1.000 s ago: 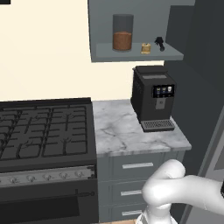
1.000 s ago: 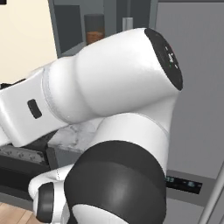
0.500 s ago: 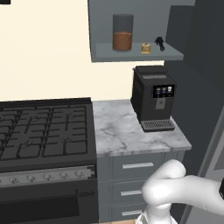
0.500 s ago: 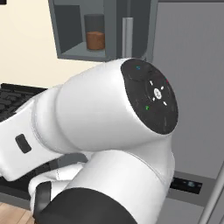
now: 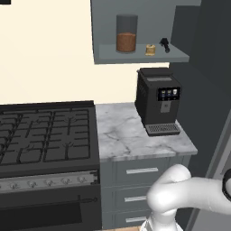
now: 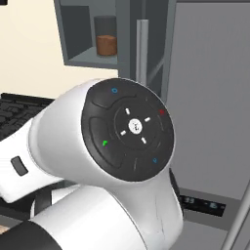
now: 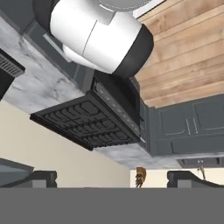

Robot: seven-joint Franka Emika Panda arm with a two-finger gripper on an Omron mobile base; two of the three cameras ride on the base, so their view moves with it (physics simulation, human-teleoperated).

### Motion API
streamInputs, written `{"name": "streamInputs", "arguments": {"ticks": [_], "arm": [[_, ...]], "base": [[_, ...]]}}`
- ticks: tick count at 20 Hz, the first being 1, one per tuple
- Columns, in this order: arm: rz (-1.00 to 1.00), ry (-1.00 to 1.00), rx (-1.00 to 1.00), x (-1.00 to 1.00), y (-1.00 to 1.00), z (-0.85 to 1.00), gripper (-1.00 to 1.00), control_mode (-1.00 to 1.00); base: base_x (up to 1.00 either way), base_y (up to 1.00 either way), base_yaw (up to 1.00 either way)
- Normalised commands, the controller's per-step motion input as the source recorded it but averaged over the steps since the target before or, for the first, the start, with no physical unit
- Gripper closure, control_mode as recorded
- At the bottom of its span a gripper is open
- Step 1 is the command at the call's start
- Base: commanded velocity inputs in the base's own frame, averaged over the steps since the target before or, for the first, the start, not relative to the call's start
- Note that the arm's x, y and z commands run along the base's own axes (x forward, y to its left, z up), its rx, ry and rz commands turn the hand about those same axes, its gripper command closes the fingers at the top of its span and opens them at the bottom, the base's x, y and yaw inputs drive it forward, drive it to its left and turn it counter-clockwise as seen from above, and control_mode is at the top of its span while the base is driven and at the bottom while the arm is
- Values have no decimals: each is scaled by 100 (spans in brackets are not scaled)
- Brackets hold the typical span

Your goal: Pick the jar and candle from the dining table and place them in the open cabinet. Close the cabinet after placing the objects.

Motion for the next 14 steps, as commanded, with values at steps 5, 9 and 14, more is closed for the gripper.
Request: {"name": "streamInputs", "arguments": {"ticks": [5, 9, 14], "arm": [[1, 0, 0, 65, -32, 0, -100, -100], [6, -1, 0, 42, -39, -1, -100, -100], [4, -7, -1, 4, -45, -5, -100, -100]], "base": [[0, 0, 0], [0, 0, 0], [0, 0, 0]]}}
